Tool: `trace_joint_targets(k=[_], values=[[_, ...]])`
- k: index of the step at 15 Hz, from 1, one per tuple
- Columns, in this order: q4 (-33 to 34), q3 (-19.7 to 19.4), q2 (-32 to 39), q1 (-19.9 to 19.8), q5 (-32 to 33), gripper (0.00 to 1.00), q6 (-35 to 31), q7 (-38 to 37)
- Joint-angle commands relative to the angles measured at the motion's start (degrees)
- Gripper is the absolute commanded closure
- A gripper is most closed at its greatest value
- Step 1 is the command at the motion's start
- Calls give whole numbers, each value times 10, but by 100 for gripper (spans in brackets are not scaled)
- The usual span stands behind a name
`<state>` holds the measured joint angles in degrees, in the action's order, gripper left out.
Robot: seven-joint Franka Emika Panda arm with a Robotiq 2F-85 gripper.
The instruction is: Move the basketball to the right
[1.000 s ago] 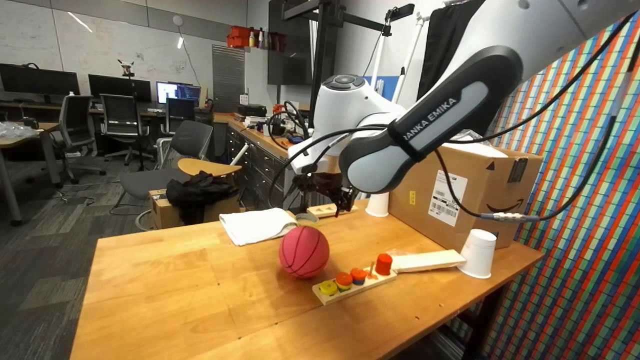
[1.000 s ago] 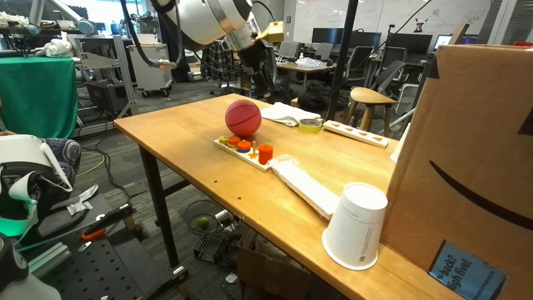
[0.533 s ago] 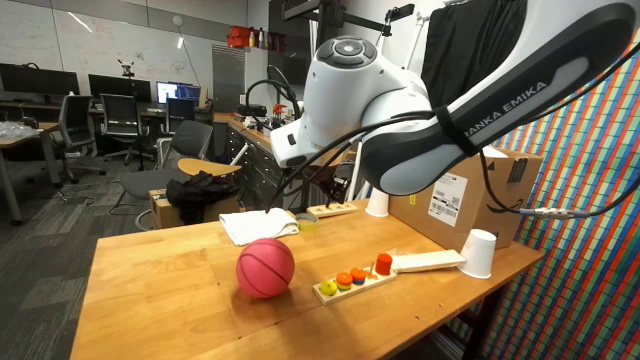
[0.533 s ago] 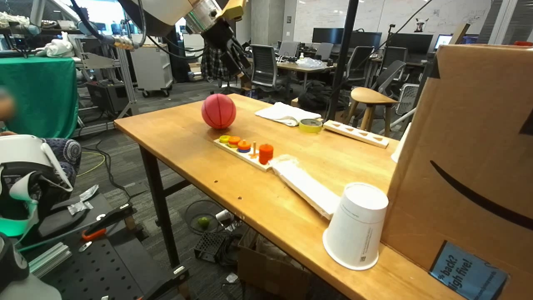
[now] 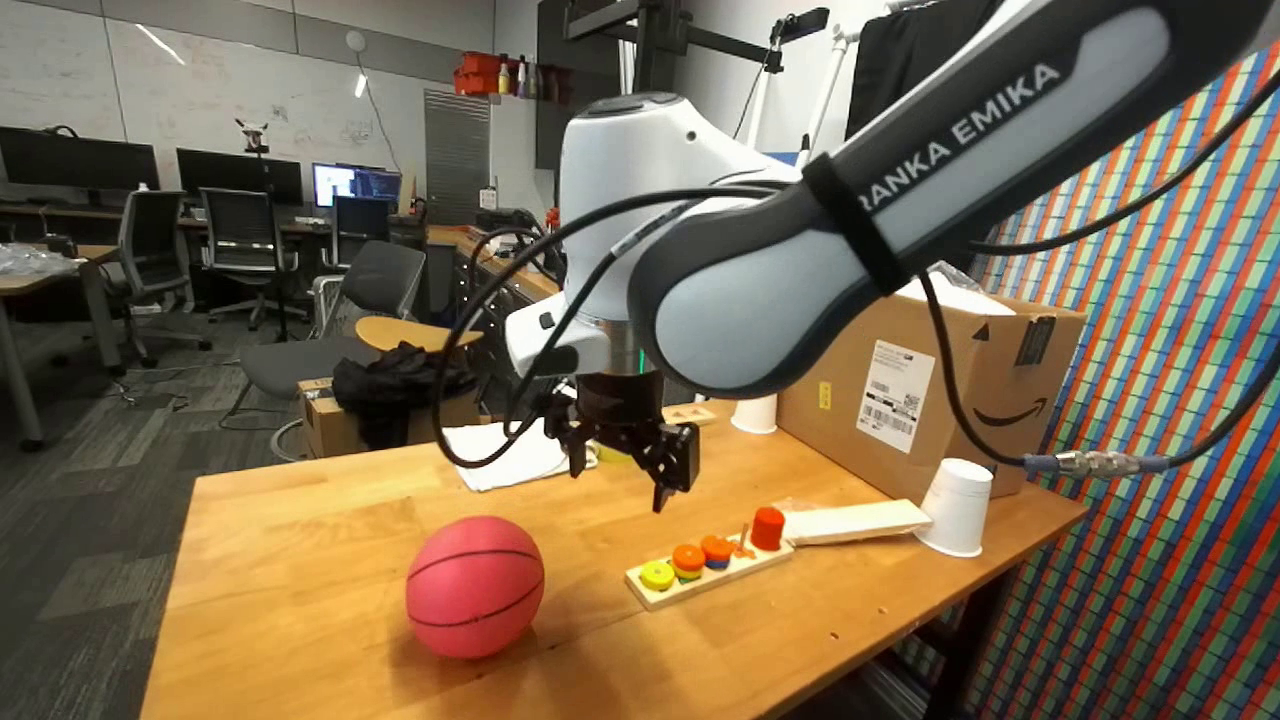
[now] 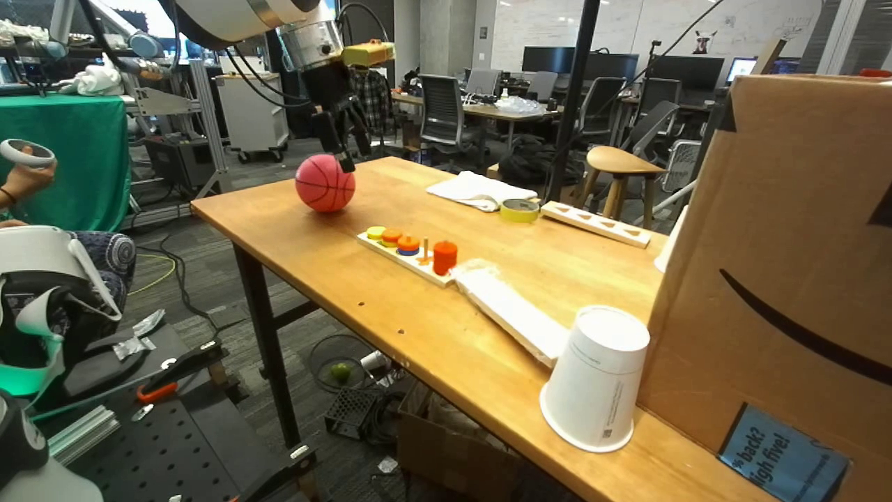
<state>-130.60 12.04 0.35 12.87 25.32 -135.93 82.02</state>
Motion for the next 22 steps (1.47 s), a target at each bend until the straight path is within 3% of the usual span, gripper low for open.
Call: trace_joint_targets(k=[1,4,8,14,22], values=[[55,14,4,8,-155,0,106,133],[114,18,15,8,-236,0,208,205],[176,16,33,4,-281,0,310,249],[232,15,100,-3,-272,0,404,271],[285,18,170,-15,-262,0,463,286]])
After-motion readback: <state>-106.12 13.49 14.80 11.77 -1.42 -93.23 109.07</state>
